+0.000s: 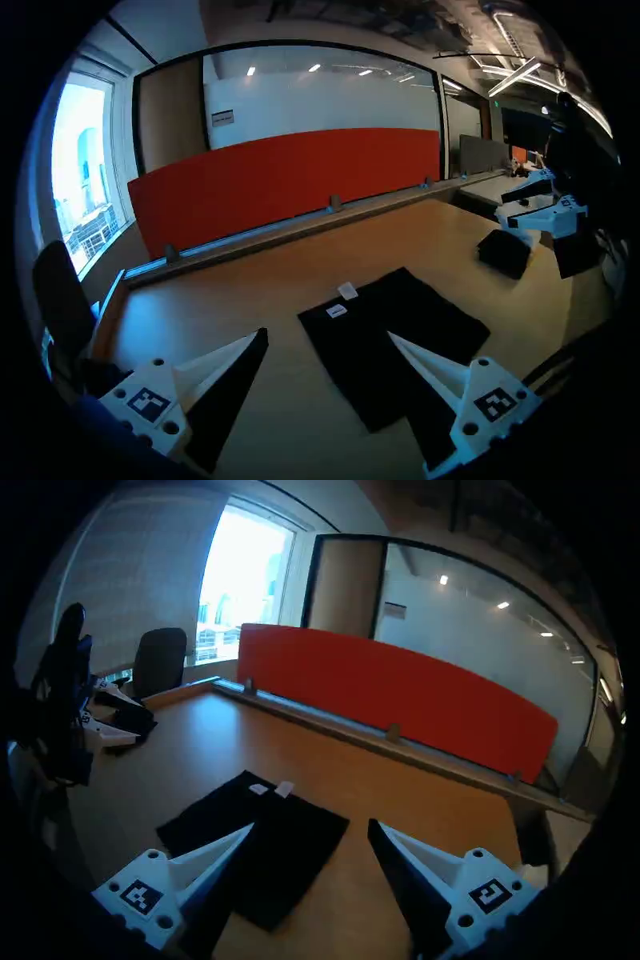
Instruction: Fold towel
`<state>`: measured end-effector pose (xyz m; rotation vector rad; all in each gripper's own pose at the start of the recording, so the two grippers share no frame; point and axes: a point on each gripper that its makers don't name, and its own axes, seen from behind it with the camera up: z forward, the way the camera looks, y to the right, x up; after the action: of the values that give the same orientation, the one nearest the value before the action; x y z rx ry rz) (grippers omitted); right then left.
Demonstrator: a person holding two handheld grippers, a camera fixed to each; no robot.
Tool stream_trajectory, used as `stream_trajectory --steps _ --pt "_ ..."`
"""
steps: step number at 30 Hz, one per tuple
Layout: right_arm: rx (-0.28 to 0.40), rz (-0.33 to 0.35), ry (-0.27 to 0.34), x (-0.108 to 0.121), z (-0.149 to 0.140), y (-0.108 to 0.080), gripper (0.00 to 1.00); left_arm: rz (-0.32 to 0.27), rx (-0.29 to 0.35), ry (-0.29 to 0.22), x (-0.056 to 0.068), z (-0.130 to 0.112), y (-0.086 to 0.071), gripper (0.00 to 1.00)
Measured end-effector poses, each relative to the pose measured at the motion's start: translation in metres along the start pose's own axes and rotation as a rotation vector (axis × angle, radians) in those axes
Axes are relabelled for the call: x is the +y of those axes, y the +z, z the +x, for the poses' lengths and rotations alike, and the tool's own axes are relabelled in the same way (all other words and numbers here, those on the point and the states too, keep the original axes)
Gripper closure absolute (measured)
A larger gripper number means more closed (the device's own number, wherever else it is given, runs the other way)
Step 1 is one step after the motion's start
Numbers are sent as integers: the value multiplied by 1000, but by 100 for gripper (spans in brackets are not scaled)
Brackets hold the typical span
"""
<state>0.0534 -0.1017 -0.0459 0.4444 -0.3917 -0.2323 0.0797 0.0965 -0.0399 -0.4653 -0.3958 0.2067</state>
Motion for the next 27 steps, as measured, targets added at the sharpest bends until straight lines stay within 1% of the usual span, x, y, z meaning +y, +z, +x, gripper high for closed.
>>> stream_trajectory --steps 5,14,17,27 --pt "-34 18 15 -6 -28 10 0 -15 -40 -1 8 -26 10 0" --pt "-118 60 11 -23 -83 27 0 -62 -134 11 27 -75 26 0" --pt "-147 69 15 -27 -99 33 0 -76 -163 17 32 -90 31 0" --pt "-242 97 18 -37 -150 40 0 -115 -245 17 44 -131 44 0"
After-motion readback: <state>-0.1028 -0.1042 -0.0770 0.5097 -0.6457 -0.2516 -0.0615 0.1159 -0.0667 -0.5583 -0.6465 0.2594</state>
